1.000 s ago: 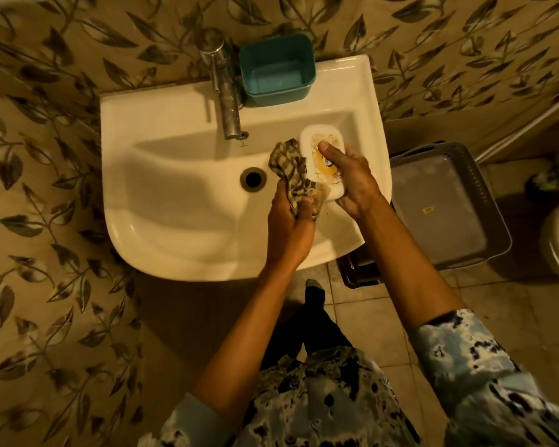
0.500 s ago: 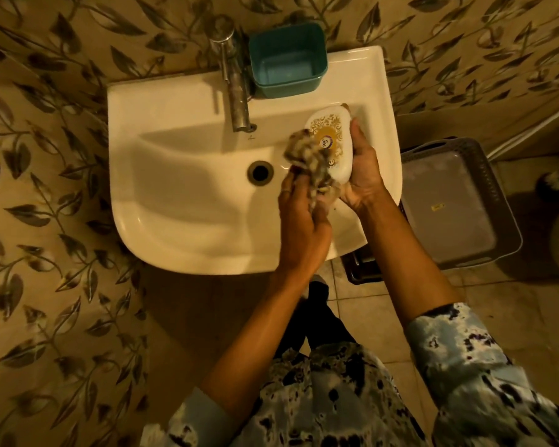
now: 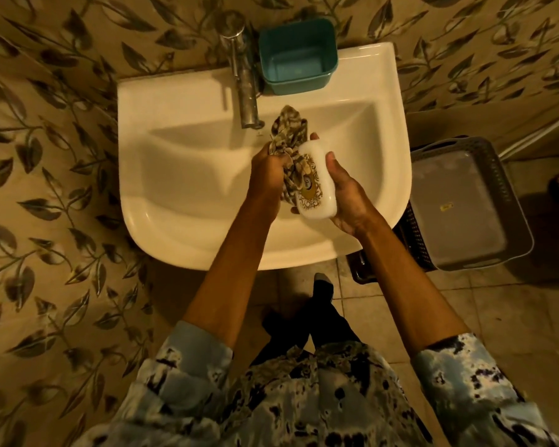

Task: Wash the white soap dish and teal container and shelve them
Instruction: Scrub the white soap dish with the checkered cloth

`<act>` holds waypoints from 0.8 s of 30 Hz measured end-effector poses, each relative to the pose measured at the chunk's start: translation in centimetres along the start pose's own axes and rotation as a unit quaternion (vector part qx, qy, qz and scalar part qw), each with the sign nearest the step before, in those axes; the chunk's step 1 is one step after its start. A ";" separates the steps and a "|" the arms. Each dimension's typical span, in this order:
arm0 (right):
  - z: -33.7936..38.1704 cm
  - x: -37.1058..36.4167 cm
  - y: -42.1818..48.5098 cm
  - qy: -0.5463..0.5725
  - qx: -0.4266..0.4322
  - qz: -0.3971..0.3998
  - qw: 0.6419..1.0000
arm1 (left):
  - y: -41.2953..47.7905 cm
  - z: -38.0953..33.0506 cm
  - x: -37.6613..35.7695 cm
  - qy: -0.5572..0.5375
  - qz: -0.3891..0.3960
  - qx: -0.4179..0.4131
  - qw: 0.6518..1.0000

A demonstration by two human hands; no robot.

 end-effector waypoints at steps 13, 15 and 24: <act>-1.4 1.4 -1.1 -0.112 -0.138 0.011 0.984 | -0.3 4.2 1.2 0.019 0.020 0.073 0.997; -1.5 1.3 -1.1 -0.132 -0.152 0.009 0.979 | 0.6 2.7 1.2 0.077 0.023 0.024 0.997; -2.4 1.6 0.2 -0.183 -0.074 -0.112 0.974 | -2.8 2.5 -1.7 0.335 0.022 -0.298 0.894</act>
Point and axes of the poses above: each hand's wrist, its own y-axis towards the middle knuckle, its own x-axis out of the back of the hand, z = x × y, the point moved 2 cm from there along y, towards the middle knuckle, and after that the axes turned 13 degrees about y, right-handed, at the moved point
